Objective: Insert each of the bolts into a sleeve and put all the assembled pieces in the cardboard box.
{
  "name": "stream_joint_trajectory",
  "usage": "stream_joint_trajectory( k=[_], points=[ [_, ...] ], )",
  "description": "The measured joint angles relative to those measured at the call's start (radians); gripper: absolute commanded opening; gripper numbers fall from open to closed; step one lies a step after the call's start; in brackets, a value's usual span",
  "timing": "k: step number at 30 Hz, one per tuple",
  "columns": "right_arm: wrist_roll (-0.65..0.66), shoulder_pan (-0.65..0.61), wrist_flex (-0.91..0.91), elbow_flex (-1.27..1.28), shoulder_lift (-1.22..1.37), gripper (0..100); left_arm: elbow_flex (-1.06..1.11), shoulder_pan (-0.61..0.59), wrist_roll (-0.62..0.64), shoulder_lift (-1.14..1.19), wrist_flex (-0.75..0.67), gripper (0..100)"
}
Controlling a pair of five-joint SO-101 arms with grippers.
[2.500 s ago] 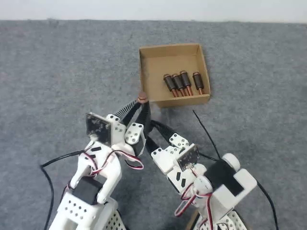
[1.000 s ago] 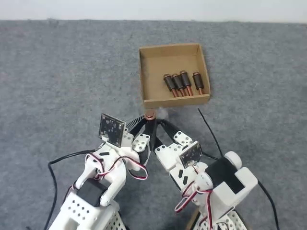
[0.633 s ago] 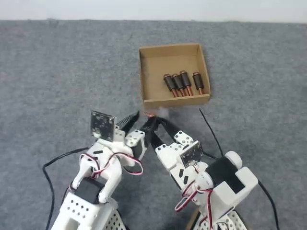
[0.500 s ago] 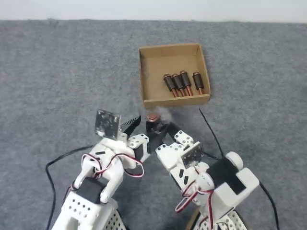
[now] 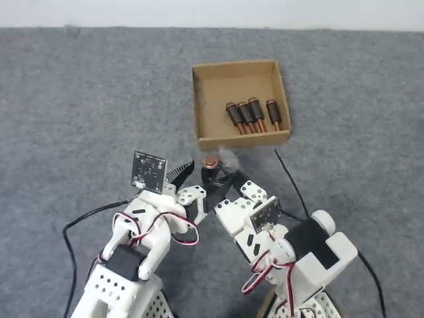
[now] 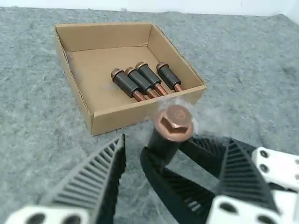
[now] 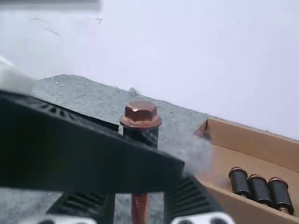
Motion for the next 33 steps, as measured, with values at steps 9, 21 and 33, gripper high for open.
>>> stream_joint_trajectory(
  k=[9, 21, 33],
  points=[
    [0.000, 0.000, 0.000, 0.000, 0.000, 0.7, -0.209, 0.000, 0.000, 0.000, 0.169, 22],
    [0.000, 0.021, 0.000, 0.000, 0.000, 0.7, -0.322, -0.163, -0.002, 0.000, 0.193, 2],
    [0.000, 0.020, 0.000, 0.000, 0.000, 0.7, -0.322, -0.408, -0.061, -0.126, 0.198, 1]
  ],
)
